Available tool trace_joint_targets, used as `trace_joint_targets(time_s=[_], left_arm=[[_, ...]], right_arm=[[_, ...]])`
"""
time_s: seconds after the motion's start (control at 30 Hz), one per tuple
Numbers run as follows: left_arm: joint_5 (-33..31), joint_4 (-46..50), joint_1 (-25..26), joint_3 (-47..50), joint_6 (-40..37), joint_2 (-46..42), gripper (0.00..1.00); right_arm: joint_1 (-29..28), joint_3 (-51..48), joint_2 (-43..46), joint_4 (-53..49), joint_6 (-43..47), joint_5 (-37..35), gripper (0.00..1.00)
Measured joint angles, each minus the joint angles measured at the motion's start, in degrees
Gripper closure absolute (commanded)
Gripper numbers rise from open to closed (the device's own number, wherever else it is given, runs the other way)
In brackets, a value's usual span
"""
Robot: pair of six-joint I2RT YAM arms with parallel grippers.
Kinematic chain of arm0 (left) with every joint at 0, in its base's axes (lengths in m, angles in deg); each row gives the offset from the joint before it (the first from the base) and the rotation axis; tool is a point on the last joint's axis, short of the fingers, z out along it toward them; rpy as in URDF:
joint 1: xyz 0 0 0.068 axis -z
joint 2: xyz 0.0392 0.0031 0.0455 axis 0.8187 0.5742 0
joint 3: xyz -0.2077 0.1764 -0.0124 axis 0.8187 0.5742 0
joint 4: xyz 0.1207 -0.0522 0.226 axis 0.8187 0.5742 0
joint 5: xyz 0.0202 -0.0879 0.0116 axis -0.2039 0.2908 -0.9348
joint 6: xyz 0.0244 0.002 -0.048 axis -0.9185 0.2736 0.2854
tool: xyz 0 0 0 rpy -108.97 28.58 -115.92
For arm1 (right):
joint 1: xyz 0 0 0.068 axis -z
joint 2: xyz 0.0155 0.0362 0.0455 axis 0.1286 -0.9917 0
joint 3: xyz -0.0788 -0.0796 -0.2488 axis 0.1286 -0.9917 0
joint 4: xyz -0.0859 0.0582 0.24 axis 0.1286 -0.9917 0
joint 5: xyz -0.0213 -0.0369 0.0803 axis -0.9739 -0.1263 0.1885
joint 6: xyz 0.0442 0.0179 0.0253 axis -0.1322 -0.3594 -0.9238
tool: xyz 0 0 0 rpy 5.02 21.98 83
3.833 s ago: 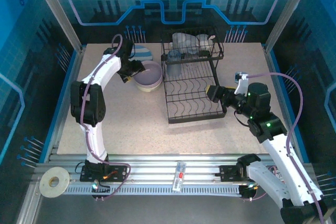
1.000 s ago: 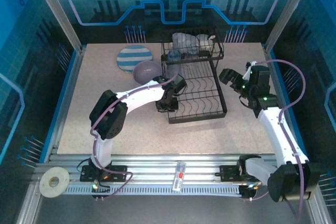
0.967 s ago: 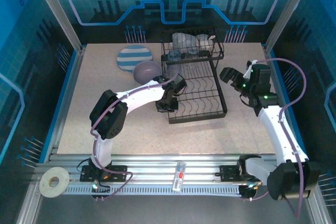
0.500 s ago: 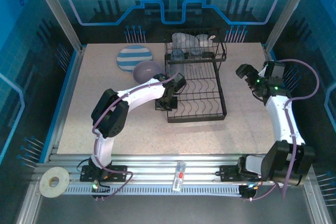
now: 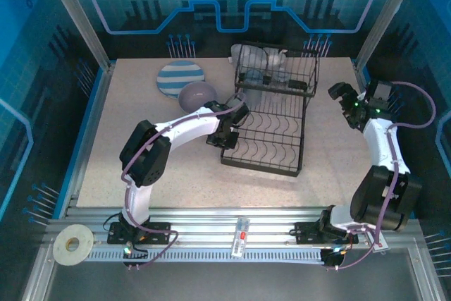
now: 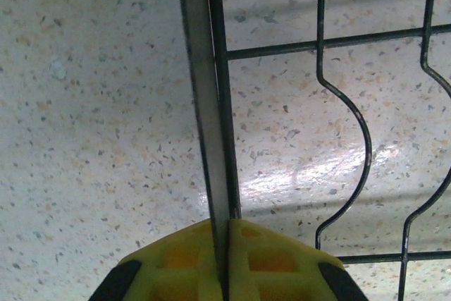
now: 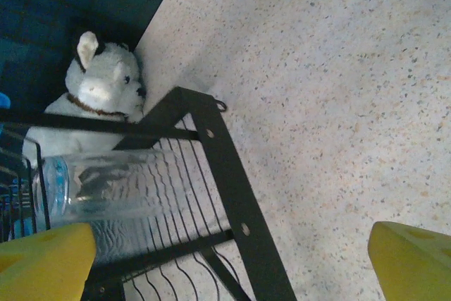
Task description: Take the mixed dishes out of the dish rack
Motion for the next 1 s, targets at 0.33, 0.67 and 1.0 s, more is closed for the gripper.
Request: trace_joint_targets(time_s=[0.33,0.67,1.0], left_arm=[[-1.4,-3.5,-0.4,0.2,-14.8,-0.1,1.0],[-1.4,-4.3,-4.7,-3.4,-23.7,2.3,1.0],[-1.6,-3.9,-5.9,-9.6,-30.1,6.5,1.0]], right_arm=[[4.6,1.7,-3.4,0.5,-1.2,0.5,0.01],[7.7,6.3,-8.6,1.5,-1.4,1.3,0.04],[12.0,8.0,-10.9,1.4,-1.4,1.7,0.07]])
